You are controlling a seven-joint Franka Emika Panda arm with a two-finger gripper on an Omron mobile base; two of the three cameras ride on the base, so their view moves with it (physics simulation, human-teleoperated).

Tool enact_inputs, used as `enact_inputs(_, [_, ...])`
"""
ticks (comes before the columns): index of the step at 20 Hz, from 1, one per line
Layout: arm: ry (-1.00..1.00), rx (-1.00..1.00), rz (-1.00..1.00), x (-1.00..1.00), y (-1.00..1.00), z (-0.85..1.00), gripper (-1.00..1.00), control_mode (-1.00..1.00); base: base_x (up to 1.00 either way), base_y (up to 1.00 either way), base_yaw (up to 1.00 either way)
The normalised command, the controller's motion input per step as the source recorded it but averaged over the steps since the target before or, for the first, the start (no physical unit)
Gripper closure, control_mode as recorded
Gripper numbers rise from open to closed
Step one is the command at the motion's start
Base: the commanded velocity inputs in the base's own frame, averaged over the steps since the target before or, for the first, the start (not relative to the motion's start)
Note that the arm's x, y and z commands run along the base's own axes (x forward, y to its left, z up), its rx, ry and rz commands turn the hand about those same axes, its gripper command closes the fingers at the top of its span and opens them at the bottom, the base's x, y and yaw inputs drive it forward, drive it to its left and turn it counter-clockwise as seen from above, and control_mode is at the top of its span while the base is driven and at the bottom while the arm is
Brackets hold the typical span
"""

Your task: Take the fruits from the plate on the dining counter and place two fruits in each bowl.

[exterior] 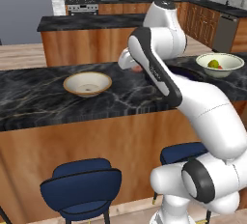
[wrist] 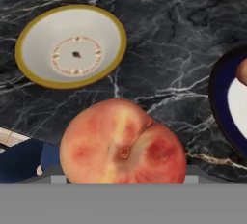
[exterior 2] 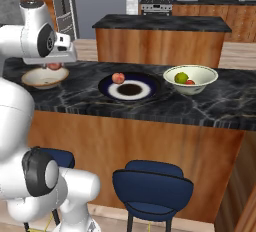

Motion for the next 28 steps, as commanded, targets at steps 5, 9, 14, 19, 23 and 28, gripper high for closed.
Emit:
enact_inputs(5, [0.11,0.0,0.18,0.87,0.84,-0.26,1.0,-1.0,0.0,0.0,0.0])
enact_inputs(9, [0.23,0.0,0.17,0.87,0.84,-0.12,1.0,-1.0,0.0,0.0,0.0])
enact_inputs(14, [0.22,-0.06,0.04,0.77,0.43,-0.42,1.0,-1.0,0.0,0.0,0.0])
enact_inputs(19, [0.0,-0.06,0.0,0.18,0.0,-0.25,1.0,-1.0,0.0,0.0,0.0])
enact_inputs(23, [0.0,-0.07,0.0,0.21,0.1,-0.18,1.0,-1.0,0.0,0.0,0.0])
enact_inputs(28, [-0.09,0.0,0.0,0.01,0.05,-0.52,1.0,-1.0,0.0,0.0,0.0])
